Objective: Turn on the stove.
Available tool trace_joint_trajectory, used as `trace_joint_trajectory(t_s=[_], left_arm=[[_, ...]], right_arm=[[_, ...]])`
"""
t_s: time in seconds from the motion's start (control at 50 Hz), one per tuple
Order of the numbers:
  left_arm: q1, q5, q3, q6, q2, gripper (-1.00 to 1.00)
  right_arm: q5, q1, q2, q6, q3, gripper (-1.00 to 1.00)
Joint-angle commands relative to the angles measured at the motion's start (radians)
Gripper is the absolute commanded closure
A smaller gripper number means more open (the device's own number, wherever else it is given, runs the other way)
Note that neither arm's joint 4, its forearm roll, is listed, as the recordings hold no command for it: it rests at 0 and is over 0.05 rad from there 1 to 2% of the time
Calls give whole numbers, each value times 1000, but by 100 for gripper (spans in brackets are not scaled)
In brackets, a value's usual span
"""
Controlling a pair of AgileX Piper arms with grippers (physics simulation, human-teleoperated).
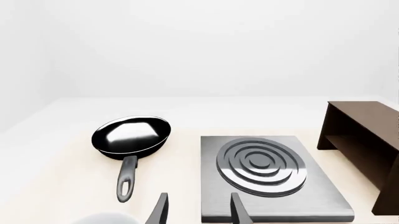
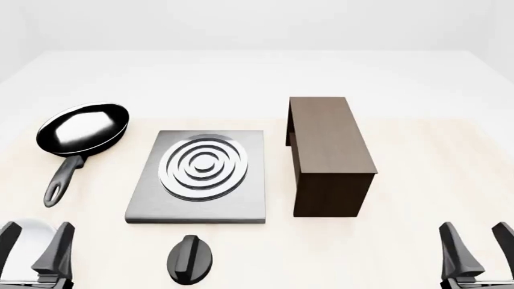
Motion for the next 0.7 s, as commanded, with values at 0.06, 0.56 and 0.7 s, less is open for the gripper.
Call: trace_joint_trajectory(t_s=[0.06,0.56,0.7], left_arm=[[-6,25,-29,-3,3,-100],[-95,336,-486,7,204,-100],[-104,334,-523,-47,301,-100]], right_arm=[[-2,-2,3,-4,-3,-100],[-2,-2,3,-4,-3,-100],[-3,-2,2,-4,-3,-100]])
